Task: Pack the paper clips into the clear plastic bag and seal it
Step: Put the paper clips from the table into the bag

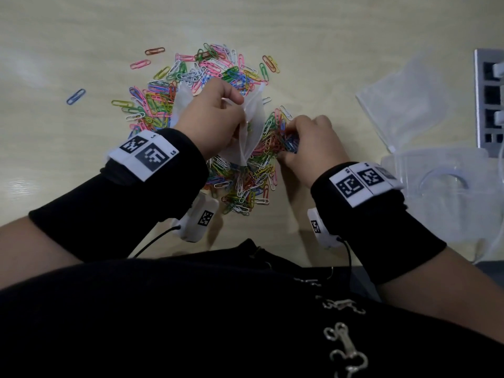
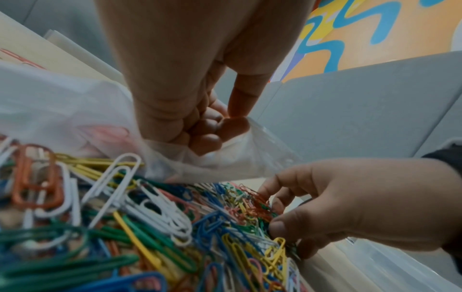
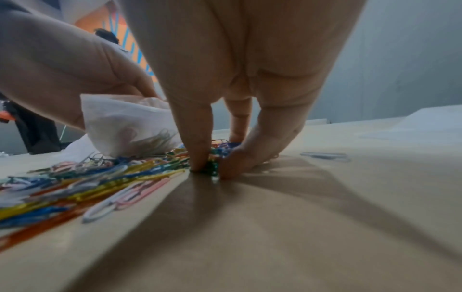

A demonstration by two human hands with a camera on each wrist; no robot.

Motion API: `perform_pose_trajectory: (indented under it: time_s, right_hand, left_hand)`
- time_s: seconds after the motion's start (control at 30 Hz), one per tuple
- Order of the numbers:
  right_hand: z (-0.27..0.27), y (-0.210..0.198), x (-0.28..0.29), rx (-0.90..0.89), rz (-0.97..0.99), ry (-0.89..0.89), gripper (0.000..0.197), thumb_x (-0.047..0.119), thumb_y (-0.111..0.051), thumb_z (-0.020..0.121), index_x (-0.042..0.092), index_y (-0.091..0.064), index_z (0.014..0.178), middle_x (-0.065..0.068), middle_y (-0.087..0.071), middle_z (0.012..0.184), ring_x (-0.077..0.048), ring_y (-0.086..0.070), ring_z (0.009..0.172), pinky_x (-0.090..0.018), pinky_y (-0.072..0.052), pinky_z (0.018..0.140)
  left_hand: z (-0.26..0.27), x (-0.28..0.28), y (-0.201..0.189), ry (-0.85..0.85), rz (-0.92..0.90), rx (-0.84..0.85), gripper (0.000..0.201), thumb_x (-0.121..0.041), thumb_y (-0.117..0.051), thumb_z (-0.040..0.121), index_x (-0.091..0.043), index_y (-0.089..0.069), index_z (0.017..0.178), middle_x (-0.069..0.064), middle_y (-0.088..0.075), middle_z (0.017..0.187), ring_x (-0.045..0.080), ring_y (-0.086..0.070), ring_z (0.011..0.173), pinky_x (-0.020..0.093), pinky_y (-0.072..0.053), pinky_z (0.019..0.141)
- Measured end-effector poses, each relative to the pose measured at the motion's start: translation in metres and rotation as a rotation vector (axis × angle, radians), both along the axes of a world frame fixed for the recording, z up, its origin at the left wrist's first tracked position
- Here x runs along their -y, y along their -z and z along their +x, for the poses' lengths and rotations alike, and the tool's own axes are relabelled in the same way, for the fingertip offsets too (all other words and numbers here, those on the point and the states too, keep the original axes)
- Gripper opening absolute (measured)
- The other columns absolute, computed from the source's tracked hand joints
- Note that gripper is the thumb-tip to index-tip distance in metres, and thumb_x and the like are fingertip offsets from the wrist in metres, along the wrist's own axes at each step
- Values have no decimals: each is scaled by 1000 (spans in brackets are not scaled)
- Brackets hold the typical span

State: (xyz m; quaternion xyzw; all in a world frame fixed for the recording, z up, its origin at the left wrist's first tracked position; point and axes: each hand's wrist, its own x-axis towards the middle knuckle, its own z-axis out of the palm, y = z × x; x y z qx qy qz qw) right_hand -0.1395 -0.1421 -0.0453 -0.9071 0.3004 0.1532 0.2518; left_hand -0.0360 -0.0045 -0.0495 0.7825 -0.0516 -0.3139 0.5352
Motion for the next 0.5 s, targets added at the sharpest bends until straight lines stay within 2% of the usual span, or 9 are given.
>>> perform_pose_trajectory:
  time_s: [0.1,0.23,0.33,0.4,0.5]
  right_hand:
    - [2,1,3,35,-56,-61,32,20,-64,85,18,-58,116,-11,-48,118,-31,-55,102,-28,-39,84]
    - [6,-2,10,58,-88,-56,27,18,-62,85,19,-64,111,-12,-61,114,-32,-55,107,-30,-42,88]
    - [7,-6,16,114,-35,4,19,19,-67,81,21,-70,99,-5,-70,101,-24,-62,97,-25,-45,82]
    - [9,-12,18,184,76,104,12,17,-71,77,24,-69,86,0,-70,88,-18,-65,84,-22,-46,76]
    - [12,-28,15,338,506,293,20,3,-74,75,21,-65,76,-4,-67,73,-14,-67,62,-29,-57,69]
  left_hand:
    - [1,0,0,-1,-19,-6,23,-7,-50,82,-29,-49,79,-5,-50,54,16,-46,46,31,-40,54]
    - [1,0,-2,6,-52,-7,20,-9,-49,79,-28,-49,81,-9,-52,45,14,-46,43,30,-39,56]
    - [1,0,-2,-1,-46,6,24,-4,-49,82,-28,-49,81,-10,-53,43,13,-46,42,27,-39,52]
    - [1,0,-2,11,-38,19,25,-3,-50,85,-28,-48,82,-10,-53,43,13,-46,42,26,-39,51]
    - [0,-1,-3,27,-59,19,25,-4,-51,84,-29,-49,82,-6,-52,51,13,-46,41,27,-38,51]
